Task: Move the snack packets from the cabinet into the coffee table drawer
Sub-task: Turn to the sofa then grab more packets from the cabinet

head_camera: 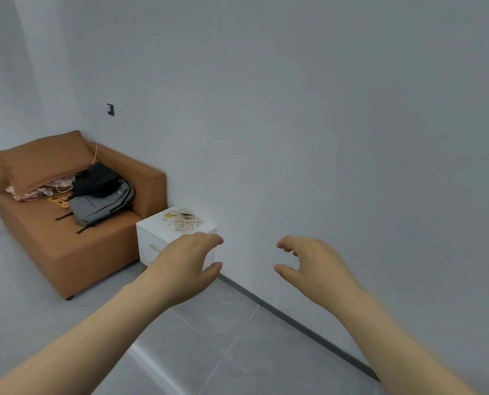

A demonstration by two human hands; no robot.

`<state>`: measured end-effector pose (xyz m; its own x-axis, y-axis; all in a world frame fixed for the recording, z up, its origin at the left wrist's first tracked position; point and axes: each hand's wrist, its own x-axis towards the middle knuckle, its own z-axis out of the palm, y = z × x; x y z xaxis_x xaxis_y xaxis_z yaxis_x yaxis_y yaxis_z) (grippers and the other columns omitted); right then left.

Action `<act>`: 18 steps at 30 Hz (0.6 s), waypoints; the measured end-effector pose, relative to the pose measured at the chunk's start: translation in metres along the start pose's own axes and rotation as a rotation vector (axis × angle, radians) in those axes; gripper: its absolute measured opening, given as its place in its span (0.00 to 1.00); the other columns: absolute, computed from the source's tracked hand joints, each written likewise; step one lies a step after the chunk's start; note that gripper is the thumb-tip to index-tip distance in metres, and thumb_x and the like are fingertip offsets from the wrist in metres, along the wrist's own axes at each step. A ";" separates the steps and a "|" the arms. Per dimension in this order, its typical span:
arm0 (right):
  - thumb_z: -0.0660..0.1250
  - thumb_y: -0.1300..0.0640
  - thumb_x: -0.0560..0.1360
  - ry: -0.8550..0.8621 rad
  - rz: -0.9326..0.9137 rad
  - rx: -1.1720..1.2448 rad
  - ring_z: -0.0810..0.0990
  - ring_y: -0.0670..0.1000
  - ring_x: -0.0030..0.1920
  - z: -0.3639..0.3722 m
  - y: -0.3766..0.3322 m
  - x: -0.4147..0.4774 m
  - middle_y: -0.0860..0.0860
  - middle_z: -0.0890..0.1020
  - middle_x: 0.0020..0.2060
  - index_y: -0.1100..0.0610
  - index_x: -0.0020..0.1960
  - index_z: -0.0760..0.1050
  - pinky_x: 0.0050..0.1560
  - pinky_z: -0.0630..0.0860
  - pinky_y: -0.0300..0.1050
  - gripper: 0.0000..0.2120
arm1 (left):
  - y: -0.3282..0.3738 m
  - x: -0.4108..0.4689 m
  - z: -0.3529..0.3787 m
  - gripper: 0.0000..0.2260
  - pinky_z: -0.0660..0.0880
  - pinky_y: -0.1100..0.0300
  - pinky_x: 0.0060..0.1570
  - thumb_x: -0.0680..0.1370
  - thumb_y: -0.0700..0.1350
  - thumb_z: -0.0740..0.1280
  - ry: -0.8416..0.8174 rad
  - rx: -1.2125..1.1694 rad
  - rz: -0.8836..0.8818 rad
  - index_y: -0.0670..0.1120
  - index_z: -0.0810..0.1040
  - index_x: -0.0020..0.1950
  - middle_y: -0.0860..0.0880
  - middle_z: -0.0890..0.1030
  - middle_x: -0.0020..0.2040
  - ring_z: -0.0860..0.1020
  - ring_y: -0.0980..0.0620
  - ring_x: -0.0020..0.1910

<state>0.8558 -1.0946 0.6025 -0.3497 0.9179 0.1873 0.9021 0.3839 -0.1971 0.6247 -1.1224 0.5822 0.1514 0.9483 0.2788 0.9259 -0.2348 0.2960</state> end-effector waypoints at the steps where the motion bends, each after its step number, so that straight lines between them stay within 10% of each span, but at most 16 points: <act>1: 0.63 0.46 0.77 -0.018 -0.003 0.006 0.74 0.45 0.62 0.007 0.002 0.017 0.43 0.76 0.63 0.47 0.68 0.68 0.59 0.71 0.41 0.21 | -0.011 0.013 0.005 0.20 0.65 0.64 0.62 0.79 0.53 0.61 -0.009 -0.005 -0.012 0.53 0.66 0.71 0.56 0.72 0.67 0.69 0.57 0.66; 18: 0.62 0.47 0.77 -0.126 -0.133 0.066 0.72 0.45 0.64 0.102 0.057 0.330 0.43 0.75 0.64 0.48 0.69 0.66 0.61 0.70 0.41 0.22 | -0.166 0.247 0.069 0.20 0.69 0.64 0.58 0.79 0.53 0.61 -0.074 0.086 -0.212 0.53 0.67 0.70 0.56 0.73 0.66 0.72 0.56 0.61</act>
<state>0.7657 -0.7593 0.5552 -0.4976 0.8622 0.0946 0.8287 0.5048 -0.2417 0.5320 -0.8349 0.5388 -0.0274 0.9882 0.1506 0.9654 -0.0129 0.2606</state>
